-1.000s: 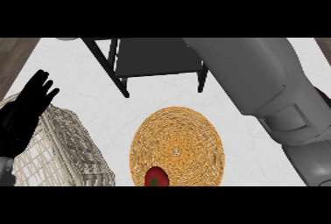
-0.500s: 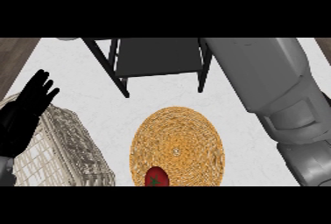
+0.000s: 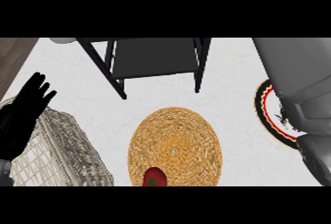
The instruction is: Pick the croissant from the placemat and place it in the tiered shelf
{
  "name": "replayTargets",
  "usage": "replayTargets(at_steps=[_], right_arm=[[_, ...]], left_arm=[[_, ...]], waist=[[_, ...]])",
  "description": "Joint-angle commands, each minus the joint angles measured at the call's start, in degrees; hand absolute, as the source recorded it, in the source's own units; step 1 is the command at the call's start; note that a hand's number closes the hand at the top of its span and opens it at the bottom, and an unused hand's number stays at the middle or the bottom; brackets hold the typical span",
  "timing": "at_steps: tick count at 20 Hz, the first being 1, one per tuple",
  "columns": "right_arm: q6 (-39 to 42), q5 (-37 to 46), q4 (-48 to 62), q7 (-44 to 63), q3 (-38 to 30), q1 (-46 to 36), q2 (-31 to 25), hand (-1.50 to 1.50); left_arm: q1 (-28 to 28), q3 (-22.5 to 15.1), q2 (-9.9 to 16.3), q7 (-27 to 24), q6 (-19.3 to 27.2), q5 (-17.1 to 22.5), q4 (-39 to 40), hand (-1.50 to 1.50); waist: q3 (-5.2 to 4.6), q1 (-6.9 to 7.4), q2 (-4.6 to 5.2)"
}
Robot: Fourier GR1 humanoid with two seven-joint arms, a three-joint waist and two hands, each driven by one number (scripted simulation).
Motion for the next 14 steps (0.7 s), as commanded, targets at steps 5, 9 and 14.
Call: replayTargets(at_steps=[5, 9, 14], right_arm=[[-4.6, -1.1, -1.8, 1.1, -5.3, 2.7, -7.1, -1.50], [-0.3, -3.9, -3.2, 1.1, -6.9, 4.7, -8.9, -1.50], [5.3, -7.9, -7.0, -1.6, -9.3, 8.3, -12.5, -1.50]], left_arm=[[7.2, -5.3, -5.7, 1.8, 0.1, 1.2, 8.2, 0.00], [8.4, -4.4, -4.6, 2.9, -0.5, 1.8, 7.5, 0.00], [8.5, -4.0, -4.9, 2.2, -0.2, 1.5, 7.5, 0.00]], waist=[[-2.48, -2.80, 0.32], [-2.44, -2.78, 0.00], [-2.40, -3.69, -0.04]])
